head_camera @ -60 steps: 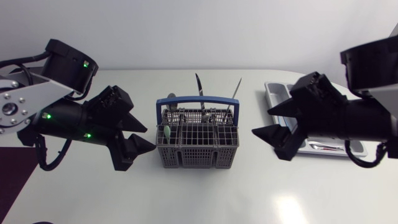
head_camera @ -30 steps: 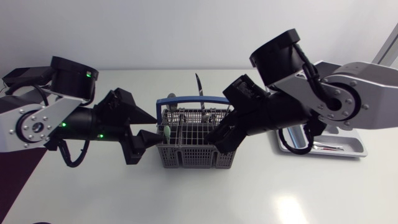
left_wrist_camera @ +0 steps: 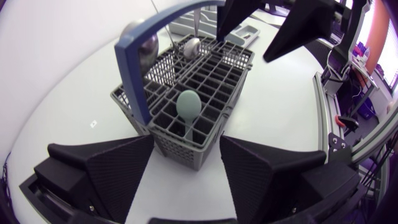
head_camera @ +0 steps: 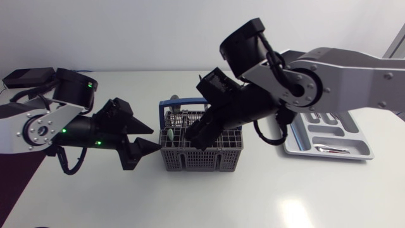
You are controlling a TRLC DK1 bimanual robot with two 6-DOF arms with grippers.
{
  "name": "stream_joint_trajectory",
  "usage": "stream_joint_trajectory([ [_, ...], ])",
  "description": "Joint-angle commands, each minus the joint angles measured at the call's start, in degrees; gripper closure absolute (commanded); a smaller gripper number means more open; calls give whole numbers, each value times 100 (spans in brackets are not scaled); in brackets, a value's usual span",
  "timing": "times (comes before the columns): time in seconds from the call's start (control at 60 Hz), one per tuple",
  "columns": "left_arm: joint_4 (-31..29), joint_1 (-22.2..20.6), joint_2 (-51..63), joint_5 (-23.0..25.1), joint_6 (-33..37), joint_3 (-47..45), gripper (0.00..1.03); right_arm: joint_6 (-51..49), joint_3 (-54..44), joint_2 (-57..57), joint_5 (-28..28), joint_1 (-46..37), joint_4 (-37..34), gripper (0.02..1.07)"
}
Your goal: Unload the cutlery basket into the drawer organizer.
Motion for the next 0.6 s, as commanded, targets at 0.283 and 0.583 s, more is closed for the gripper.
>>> stream_joint_trajectory([
  [0.283,-22,419,-764,587,539,-621,14,933,1121,1229,-276,131,-230,25],
  [0.583,22,841,-870,1316,715,-788,14,1275,1587,1703,-268,218,-450,35],
])
